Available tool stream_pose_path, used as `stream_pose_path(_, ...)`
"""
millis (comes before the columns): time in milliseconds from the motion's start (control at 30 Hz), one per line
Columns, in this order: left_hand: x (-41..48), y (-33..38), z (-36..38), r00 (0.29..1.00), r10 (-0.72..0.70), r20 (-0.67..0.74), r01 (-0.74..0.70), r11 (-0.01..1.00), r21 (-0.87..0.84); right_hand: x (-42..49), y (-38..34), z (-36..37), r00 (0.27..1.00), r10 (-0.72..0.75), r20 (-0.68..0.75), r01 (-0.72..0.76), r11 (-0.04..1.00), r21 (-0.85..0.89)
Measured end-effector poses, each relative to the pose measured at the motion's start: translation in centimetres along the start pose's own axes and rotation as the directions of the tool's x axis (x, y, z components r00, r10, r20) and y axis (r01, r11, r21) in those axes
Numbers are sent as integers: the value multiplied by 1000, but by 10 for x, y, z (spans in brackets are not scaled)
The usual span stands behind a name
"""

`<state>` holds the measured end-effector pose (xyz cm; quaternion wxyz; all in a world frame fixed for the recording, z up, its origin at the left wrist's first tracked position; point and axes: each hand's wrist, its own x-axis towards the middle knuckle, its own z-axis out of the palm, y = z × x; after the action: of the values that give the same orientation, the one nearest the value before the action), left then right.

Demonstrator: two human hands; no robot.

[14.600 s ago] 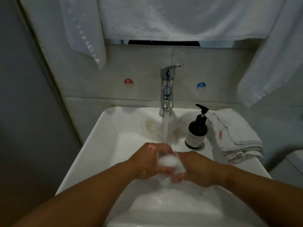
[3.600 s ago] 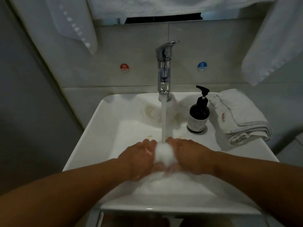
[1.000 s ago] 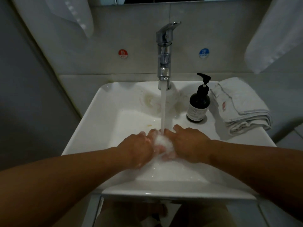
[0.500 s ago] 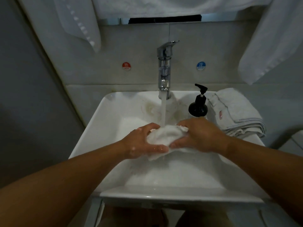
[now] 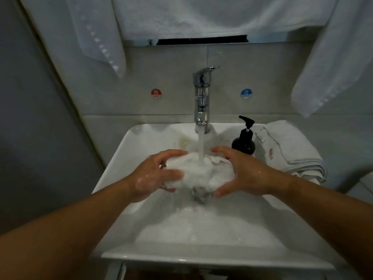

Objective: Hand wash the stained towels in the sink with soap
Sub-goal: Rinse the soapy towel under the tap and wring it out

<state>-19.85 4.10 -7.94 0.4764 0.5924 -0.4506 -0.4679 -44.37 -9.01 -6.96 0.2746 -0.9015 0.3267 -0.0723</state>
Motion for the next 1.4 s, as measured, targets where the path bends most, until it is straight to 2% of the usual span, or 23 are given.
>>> stream_pose_path(100, -7, -4, -14, 989, -99, -113, 97, 995, -18, 12, -11, 15, 995, -97, 9, 97, 995, -23)
stream_pose_path(200, -12, -7, -22, 979, -119, -168, 131, 990, 61, 22, -19, 23, 999, -43, 25, 36, 975, 221)
stream_pose_path(267, -15, -6, -26, 980, -156, -126, 171, 979, 114, 28, -21, 28, 1000, 16, 20, -23, 927, 374)
stream_pose_path(367, -17, -5, -23, 976, -184, -115, 199, 971, 133, 32, -25, 34, 997, 80, -12, -65, 878, 475)
stream_pose_path(467, -13, -10, -13, 988, -89, -124, 107, 983, 148, 29, -29, 33, 961, 274, 30, -240, 777, 583)
stream_pose_path(533, -11, -13, -10, 997, 37, -75, -10, 945, 328, 24, -29, 29, 899, 427, 103, -399, 698, 595)
stream_pose_path(600, -11, -14, -9, 982, 185, 48, -181, 821, 542, 16, -25, 22, 846, 495, 198, -505, 625, 595)
stream_pose_path(633, -12, -12, -7, 971, 217, 105, -236, 775, 586, 12, -22, 18, 834, 493, 249, -535, 611, 583)
stream_pose_path(700, -14, -10, -3, 971, 168, 170, -237, 768, 595, 2, -21, 9, 817, 483, 316, -576, 653, 492)
stream_pose_path(767, -14, -7, 2, 981, -1, 193, -108, 825, 554, -6, -16, 8, 821, 453, 347, -561, 755, 340)
stream_pose_path(833, -14, -5, 7, 970, -182, 163, 70, 848, 526, -13, -12, 13, 853, 376, 361, -473, 850, 233)
stream_pose_path(900, -14, -4, 13, 945, -313, 91, 220, 819, 530, -16, -6, 22, 887, 295, 355, -379, 905, 193)
stream_pose_path(933, -14, -5, 15, 941, -333, 60, 234, 769, 595, -16, -3, 25, 910, 258, 325, -318, 937, 147)
stream_pose_path(1000, -16, -5, 18, 963, -259, 74, 76, 526, 847, -12, 2, 26, 948, 173, 268, -164, 985, -58)
stream_pose_path(1033, -19, -5, 21, 975, -192, 109, -20, 417, 909, -12, 2, 25, 954, 132, 271, -101, 987, -127)
stream_pose_path(1067, -22, -6, 23, 974, -162, 159, -88, 377, 922, -12, 0, 26, 954, 73, 289, -35, 990, -137)
stream_pose_path(1167, -23, -16, 30, 944, -232, 234, -131, 388, 912, -22, -14, 43, 929, -4, 370, 90, 972, -216)
stream_pose_path(1200, -21, -23, 33, 940, -244, 237, -145, 344, 928, -24, -16, 52, 931, 11, 364, 98, 956, -278)
stream_pose_path(1300, -10, -38, 40, 958, -182, 222, -179, 227, 957, -19, -19, 71, 962, 37, 270, 79, 909, -410)
stream_pose_path(1400, 1, -44, 47, 973, -153, 172, -134, 233, 963, -10, -14, 71, 978, 42, 204, 50, 904, -424)
